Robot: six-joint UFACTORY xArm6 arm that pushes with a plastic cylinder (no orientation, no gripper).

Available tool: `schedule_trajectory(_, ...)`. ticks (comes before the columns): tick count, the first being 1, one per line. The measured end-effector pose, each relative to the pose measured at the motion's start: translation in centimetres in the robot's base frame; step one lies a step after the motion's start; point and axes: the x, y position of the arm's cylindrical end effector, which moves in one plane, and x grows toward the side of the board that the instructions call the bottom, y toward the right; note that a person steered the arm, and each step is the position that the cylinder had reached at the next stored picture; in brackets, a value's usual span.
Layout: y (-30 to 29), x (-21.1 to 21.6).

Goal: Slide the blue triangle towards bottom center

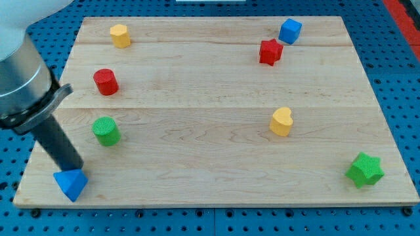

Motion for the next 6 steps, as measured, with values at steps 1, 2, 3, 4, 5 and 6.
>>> schedule_trajectory(1,-3.6,-0.2)
schedule_trajectory(2,-4.4,3.1)
schedule_trajectory(3,-3.0,4.2)
schedule_trajectory(4,2.3,0.7)
schedule_trajectory(5,9.4,-1.1)
schedule_trajectory(6,3.7,-1.0)
